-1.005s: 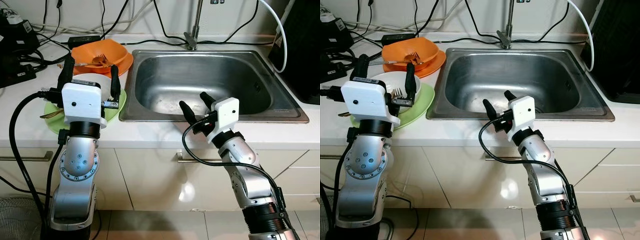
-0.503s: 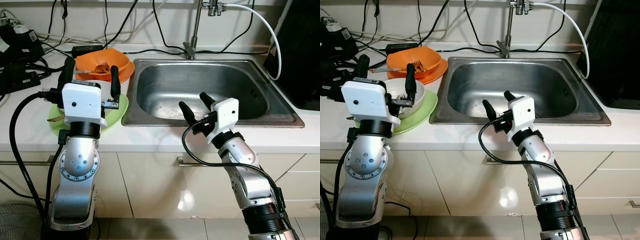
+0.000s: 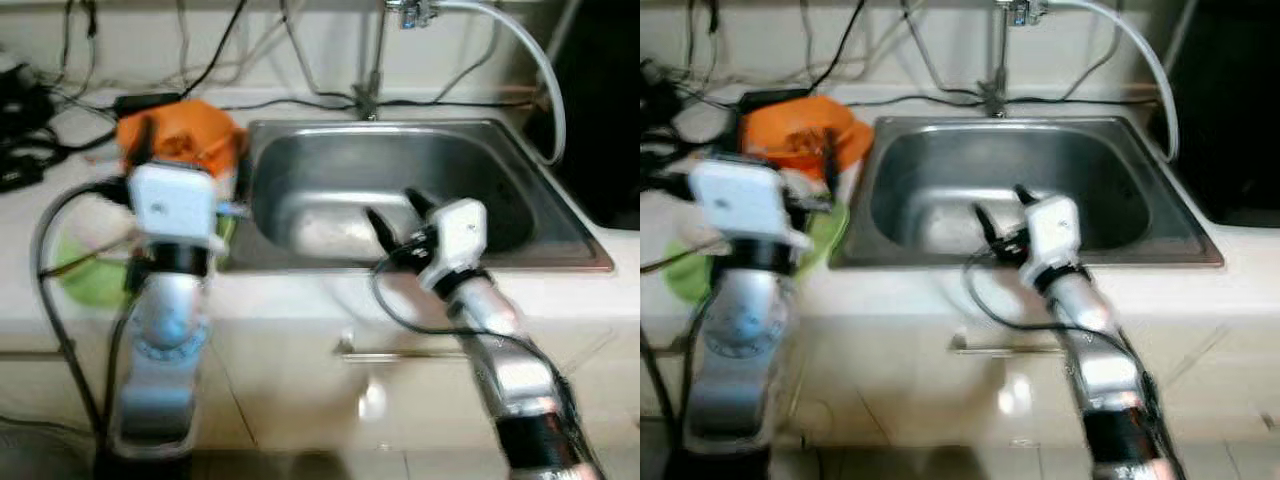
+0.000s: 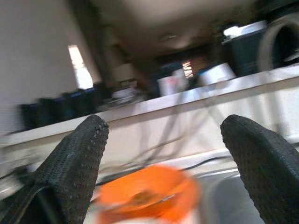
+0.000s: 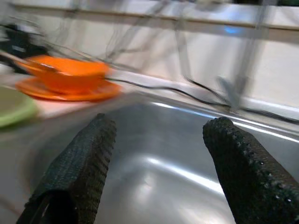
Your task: Kitchen organization
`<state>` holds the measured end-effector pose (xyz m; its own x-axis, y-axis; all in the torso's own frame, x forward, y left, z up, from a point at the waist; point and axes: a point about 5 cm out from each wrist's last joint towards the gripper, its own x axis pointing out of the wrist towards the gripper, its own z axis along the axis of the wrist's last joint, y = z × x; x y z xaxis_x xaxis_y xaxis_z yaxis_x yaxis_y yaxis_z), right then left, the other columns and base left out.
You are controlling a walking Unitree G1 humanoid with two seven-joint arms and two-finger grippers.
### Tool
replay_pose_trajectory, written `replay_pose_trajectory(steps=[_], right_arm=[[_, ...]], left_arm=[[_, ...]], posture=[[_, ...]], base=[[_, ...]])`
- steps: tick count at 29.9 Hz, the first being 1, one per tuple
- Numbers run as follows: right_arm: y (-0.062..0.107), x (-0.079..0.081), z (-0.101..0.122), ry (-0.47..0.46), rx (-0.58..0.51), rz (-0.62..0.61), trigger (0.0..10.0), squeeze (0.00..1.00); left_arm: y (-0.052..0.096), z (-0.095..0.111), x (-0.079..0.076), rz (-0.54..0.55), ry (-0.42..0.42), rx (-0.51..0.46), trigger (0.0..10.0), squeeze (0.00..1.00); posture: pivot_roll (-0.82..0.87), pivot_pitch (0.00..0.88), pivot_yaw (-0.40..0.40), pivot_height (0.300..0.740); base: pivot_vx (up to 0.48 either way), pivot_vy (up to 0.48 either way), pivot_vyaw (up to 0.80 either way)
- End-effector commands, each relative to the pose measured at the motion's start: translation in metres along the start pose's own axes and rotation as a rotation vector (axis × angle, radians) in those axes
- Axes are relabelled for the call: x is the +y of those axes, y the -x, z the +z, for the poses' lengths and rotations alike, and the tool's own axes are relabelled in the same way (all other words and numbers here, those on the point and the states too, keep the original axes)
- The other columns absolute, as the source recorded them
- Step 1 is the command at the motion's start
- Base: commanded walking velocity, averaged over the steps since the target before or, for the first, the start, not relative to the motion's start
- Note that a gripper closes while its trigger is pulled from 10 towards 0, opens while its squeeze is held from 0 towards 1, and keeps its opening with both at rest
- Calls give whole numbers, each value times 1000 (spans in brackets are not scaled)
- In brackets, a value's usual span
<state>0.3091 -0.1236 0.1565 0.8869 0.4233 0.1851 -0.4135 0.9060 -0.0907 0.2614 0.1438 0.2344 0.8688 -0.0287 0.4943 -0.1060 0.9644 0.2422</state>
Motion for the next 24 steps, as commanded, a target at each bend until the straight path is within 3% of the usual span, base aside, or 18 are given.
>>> replay_pose_trajectory(steps=[1,8,19,24], right_arm=[[-4,7,4,7,-19,32,10000,0],[-3,7,4,8,-18,33,10000,0],[-4,7,4,7,-14,43,10000,0],[-5,11,5,-32,8,116,10000,0]], left_arm=[[1,2,3,15,1,-9,10000,0],[3,-2,4,22,-10,10,10000,0],[20,-11,8,-3,-38,25,10000,0],[29,-22,9,-5,-67,58,10000,0]], posture=[[-16,6,16,740],[-16,6,16,740],[-13,4,12,740],[-15,6,11,740]], base=[[0,0,0],[0,0,0],[0,0,0],[0,0,0]])
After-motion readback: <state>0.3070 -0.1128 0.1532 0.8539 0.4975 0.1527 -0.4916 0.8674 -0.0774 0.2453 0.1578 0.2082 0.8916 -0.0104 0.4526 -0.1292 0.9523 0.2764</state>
